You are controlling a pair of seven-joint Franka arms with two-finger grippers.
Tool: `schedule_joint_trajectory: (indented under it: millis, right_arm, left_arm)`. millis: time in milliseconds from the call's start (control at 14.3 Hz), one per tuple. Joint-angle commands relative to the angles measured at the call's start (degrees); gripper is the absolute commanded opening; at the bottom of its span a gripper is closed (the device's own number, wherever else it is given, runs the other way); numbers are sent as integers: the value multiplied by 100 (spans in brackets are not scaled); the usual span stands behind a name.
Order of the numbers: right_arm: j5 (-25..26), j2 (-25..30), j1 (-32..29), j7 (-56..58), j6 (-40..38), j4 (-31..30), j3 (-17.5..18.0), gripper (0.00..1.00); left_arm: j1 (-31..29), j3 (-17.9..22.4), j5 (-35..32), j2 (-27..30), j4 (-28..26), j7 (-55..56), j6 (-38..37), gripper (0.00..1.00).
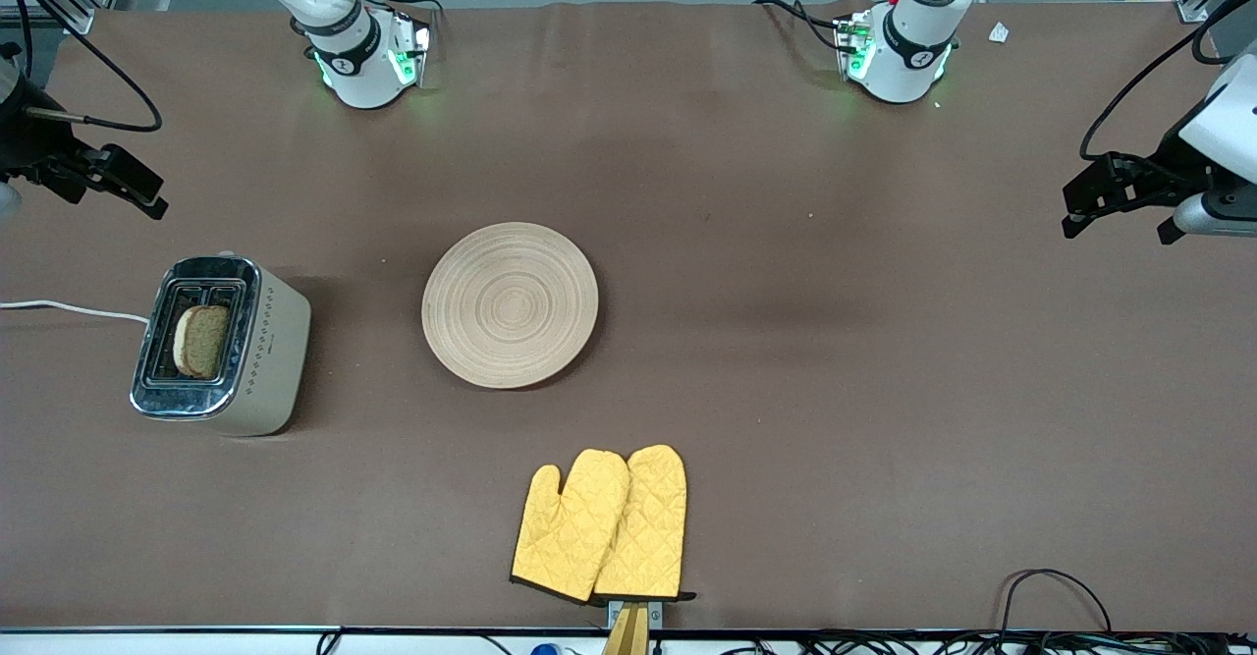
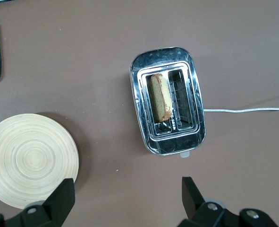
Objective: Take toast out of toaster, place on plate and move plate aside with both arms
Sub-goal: 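Reach the right gripper down to the toast in the toaster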
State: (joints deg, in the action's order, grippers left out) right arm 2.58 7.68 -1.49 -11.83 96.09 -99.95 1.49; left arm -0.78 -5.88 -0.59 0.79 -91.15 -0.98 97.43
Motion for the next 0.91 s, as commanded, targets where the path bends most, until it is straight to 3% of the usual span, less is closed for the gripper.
schedule_joint_trajectory:
  millis: [0, 350, 629, 839]
  right_arm:
    - [-126, -3, -132, 85, -55, 37, 79, 100]
    - [-57, -169, -159, 268, 172, -111, 44, 100]
    - [-38, -284, -167, 331, 1665, -1358, -26, 100]
    - [-38, -810, -272, 602, 2115, -1492, -26, 100]
  left_arm:
    - [8, -18, -20, -27, 107, 19, -145, 100]
    - [-1, -10, 33, -140, 220, 194, -189, 100]
    - [-1, -18, 41, -132, 211, 335, -198, 100]
    - [-1, -18, 33, -123, 211, 326, -224, 100]
